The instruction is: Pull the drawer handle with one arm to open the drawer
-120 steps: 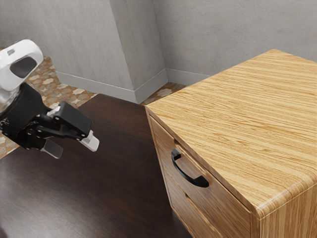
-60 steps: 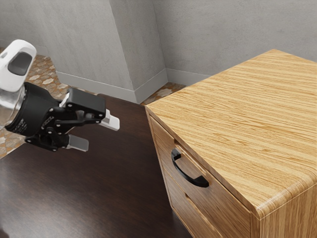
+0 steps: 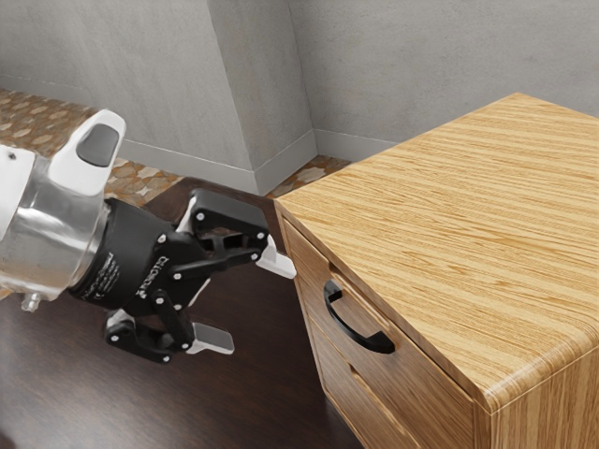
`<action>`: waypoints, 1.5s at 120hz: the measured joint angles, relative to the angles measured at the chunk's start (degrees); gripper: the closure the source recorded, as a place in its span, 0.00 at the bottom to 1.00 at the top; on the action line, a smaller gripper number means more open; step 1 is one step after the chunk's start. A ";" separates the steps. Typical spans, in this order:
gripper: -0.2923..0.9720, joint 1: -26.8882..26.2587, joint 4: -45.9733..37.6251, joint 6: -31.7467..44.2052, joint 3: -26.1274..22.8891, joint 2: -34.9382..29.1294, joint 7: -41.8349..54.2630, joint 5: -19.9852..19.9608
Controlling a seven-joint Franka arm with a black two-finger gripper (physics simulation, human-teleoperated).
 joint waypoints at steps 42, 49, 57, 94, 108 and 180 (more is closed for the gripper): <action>0.23 0.56 0.27 0.06 -2.45 0.58 -10.38 -0.49; 0.23 0.96 0.51 0.12 -2.46 1.44 -11.57 -0.44; 0.23 1.31 0.66 0.19 -2.67 2.16 -12.80 -0.40; 0.23 0.65 0.63 0.30 -3.41 4.09 -17.13 -0.52; 0.23 0.46 0.55 0.23 -4.16 4.35 -18.30 -0.56; 0.23 2.28 1.05 -3.50 -5.20 7.11 -22.37 0.04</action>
